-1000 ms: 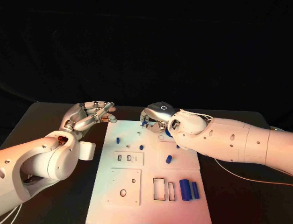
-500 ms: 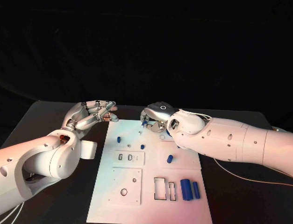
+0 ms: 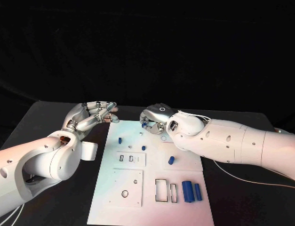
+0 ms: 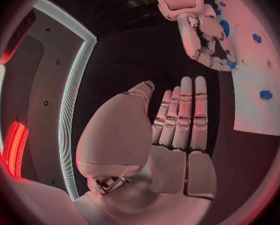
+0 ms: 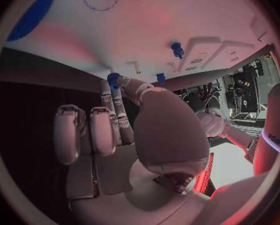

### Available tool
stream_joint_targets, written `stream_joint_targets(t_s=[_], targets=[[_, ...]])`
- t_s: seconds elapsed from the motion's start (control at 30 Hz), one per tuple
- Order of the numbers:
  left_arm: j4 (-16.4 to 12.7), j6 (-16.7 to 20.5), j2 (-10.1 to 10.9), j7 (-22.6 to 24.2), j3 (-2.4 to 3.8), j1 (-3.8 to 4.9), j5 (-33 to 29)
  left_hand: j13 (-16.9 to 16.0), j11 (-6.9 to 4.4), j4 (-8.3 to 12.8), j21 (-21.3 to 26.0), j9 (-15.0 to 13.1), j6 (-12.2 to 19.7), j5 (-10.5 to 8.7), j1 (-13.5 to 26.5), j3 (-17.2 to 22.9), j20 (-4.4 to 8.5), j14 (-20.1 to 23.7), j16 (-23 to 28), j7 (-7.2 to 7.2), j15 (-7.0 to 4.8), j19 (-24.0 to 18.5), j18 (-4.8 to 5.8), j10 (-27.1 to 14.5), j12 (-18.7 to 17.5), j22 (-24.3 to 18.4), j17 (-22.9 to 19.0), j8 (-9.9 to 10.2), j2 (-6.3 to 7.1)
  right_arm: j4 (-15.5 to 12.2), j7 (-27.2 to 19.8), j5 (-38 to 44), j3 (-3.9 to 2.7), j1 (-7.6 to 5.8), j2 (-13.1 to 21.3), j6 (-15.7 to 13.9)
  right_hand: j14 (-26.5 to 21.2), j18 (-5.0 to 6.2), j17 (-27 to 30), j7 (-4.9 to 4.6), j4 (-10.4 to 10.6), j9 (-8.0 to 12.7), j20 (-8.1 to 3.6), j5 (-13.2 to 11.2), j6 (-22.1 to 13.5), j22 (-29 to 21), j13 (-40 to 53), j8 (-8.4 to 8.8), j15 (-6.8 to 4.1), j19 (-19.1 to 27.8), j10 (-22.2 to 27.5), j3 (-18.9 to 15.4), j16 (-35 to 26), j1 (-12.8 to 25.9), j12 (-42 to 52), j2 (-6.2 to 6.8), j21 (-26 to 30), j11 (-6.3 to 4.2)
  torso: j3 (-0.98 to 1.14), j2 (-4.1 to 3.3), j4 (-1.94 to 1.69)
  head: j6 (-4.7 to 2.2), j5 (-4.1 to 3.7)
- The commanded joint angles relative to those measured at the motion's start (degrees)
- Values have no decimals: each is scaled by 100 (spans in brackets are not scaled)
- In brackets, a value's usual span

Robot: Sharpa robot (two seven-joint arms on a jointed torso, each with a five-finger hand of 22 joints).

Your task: Assemble the parts on the task board

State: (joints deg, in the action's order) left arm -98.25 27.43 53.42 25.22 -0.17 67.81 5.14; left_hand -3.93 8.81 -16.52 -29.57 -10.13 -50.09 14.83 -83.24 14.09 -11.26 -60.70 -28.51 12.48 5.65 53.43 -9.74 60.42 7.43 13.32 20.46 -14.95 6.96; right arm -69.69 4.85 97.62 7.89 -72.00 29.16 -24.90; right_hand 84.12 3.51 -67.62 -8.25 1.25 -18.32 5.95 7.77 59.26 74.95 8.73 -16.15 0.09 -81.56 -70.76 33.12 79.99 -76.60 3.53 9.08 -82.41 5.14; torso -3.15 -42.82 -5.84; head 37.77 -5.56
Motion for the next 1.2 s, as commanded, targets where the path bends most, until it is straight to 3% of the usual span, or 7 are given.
stream_joint_targets(t_s=[0.03, 0.2, 0.4, 0.67, 0.93, 1.1, 1.2], targets=[[-7, -96, -15, 25, 6, 9, 20, 6, 31, -5, -19, 8, 8, -21, 23, 25, -1, 49, -23, 23, -8, -21, -52, -1, -30, 8, 6, 31, 48, 44, 23, 35, 9, 19, -38, 155, 191, -57, 5, -6, 14, -10, 9, 15, -62, 233, 3, 1, -12, -9, -30, 32, 21, 57, 5, 41, -6, -71, 0, -1, -11, 16, -9], [-3, -103, -18, 16, 6, 10, 20, 6, 34, -4, -25, 11, 16, -21, 26, 34, -4, 60, -29, 26, -5, -32, -53, -9, -43, 11, 15, 37, 51, 135, 62, 58, 16, 44, -99, 213, 180, -50, 43, -39, 24, -20, 29, -2, -141, 207, -13, 41, 14, 18, 59, 56, 13, 111, -5, 83, 14, -39, -4, -3, -21, 11, -2], [-3, -137, -15, -9, 6, 10, 20, 7, 37, -4, -28, 14, 24, -21, 28, 40, -6, 69, -31, 27, -2, -40, -52, -16, -53, 13, 20, 41, 52, 174, 124, 94, 20, 64, -131, 223, 95, 10, 325, -186, 56, -7, 152, -189, -508, -38, -118, 251, 156, 214, 643, 26, -96, 294, -10, 324, 190, 129, -10, -6, -9, 6, 7], [1, -210, -5, -28, 6, 11, 16, 8, 45, -8, -36, 20, 46, -27, 46, 50, -13, 98, -36, 33, 7, -63, -51, -37, -78, 17, 33, 55, 56, 17, 169, 129, 21, 70, -12, 94, 47, 69, 489, -217, 69, -13, 202, -149, -698, -264, -127, 356, 192, 379, 876, -138, -154, 378, 49, 442, 358, 169, -3, -4, 0, -7, 11], [19, -228, 21, -33, 5, 11, 12, 7, 47, -8, -38, 22, 53, -29, 50, 52, -15, 105, -38, 34, 9, -69, -50, -42, -84, 18, 36, 59, 57, -685, 189, 57, -14, 32, 582, -141, 17, 93, 596, -222, 124, -43, 219, -34, -726, -360, -129, 376, 203, 442, 1006, -370, -193, 450, 116, 494, 446, 176, 8, 4, 29, -44, 15], [37, -246, 38, -40, 5, 11, 2, 7, 47, -8, -38, 22, 53, -29, 50, 52, -15, 105, -38, 34, 9, -69, -50, -42, -84, 18, 36, 59, 57, -1231, 217, -432, -84, -83, 1224, -152, 60, 50, 488, -202, 181, -88, 187, 147, -628, -164, -59, 348, 158, 289, 654, -444, -116, 415, 373, 420, 333, 117, 24, 24, 77, -66, 18], [50, -264, 46, -34, 4, 11, 1, 7, 47, -8, -38, 22, 53, -29, 50, 52, -15, 105, -38, 34, 9, -69, -50, -42, -84, 18, 36, 59, 57, -1415, 260, -852, -107, -135, 1501, -32, 66, 36, 483, -161, 259, -93, 148, 213, -647, -97, 5, 376, 106, 244, 319, -501, -101, 495, 516, 477, 296, 49, 31, 33, 91, -75, 18]])
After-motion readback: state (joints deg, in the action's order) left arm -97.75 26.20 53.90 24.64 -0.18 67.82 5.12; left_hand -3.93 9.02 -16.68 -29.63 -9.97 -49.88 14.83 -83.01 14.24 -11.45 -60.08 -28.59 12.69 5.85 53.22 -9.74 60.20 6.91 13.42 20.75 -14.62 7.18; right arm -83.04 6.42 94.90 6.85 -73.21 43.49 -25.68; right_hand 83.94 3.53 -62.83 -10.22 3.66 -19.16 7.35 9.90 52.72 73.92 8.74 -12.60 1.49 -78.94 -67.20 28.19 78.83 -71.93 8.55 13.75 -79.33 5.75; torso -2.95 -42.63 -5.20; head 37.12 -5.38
